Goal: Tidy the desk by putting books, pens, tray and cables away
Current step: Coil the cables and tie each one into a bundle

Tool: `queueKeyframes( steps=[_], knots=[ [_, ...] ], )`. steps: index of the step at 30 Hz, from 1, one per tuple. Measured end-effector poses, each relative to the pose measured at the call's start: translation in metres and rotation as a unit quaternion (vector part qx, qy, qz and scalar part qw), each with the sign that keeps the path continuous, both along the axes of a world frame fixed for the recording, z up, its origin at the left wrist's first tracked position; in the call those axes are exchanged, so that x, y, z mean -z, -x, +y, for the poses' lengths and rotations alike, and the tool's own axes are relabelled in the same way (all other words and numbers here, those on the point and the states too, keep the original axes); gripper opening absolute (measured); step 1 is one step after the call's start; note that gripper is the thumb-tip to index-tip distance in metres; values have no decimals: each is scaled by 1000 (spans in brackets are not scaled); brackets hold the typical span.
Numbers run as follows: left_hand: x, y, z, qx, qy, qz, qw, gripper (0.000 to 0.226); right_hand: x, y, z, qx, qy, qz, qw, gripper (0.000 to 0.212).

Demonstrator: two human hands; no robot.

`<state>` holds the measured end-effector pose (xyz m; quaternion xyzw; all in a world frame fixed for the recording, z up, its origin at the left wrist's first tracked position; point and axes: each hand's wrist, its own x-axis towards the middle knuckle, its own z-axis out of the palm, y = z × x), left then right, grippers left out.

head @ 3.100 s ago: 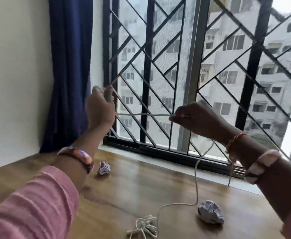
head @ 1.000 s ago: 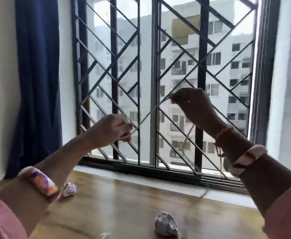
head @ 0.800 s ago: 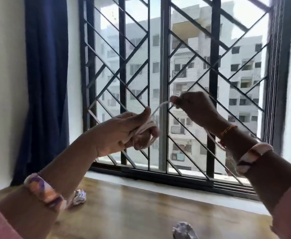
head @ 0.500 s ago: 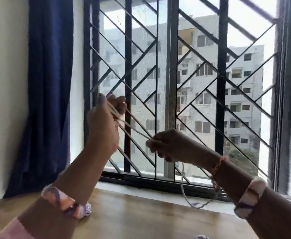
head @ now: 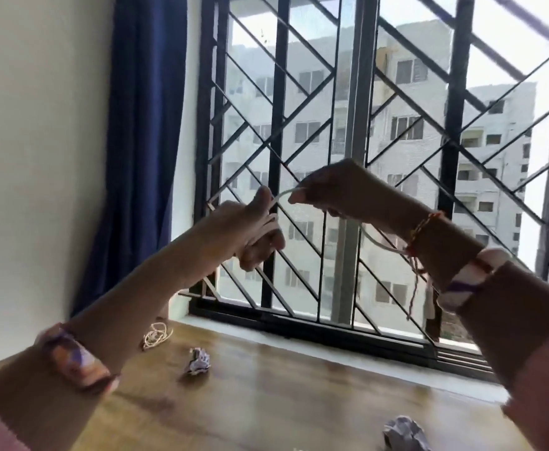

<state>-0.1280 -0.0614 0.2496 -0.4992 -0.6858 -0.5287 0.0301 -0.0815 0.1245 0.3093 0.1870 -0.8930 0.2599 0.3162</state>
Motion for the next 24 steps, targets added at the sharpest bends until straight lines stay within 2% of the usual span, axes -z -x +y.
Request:
queueKeyframes(
  steps=[2,4,5,6,8,10,12,14,15,16,17,18,19,20,22,24],
  knots=[
    [-14,-34,-7,113,-116,-86,983,52,0,-8,-18,-39,37,-19,998,20],
    [-30,-52,-11,160,-267,-143,940,49,5,-15,-36,-61,23,-75,995,25],
    [-37,-56,-12,139,-342,-163,915,52,8,-19,-44,-56,3,-118,991,20],
    [-44,-59,-14,79,-409,-166,894,54,12,-25,-51,-49,-26,-158,986,16],
    [-50,-62,-17,-118,-476,-91,867,51,20,-40,-66,-48,-85,-190,977,20],
    [-43,-62,-23,-302,-444,82,840,47,26,-59,-79,-74,-106,-174,976,20],
    [-28,-65,-28,-412,-316,272,811,44,27,-86,-89,-83,-119,-146,979,15],
    [-14,-81,-33,-470,-174,380,777,40,23,-113,-93,-49,-191,-75,978,15],
    [-10,-90,-35,-474,-120,394,778,37,20,-124,-91,-25,-234,-27,972,17],
    [-6,-100,-37,-447,-68,373,810,40,18,-137,-87,0,-258,16,966,17],
    [-3,-110,-39,-385,-6,315,867,47,15,-149,-80,23,-258,47,965,15],
    [1,-123,-41,-296,59,222,927,54,14,-160,-72,38,-238,69,968,12],
    [4,-137,-43,-204,112,118,965,58,14,-170,-64,49,-210,86,973,13],
    [7,-152,-44,-121,136,33,983,61,17,-178,-59,59,-184,99,976,17],
    [10,-182,-44,19,71,-82,994,62,28,-193,-52,72,-144,117,980,26],
    [7,-207,-41,104,-66,-185,975,57,42,-203,-54,87,-119,101,984,29]
  ],
)
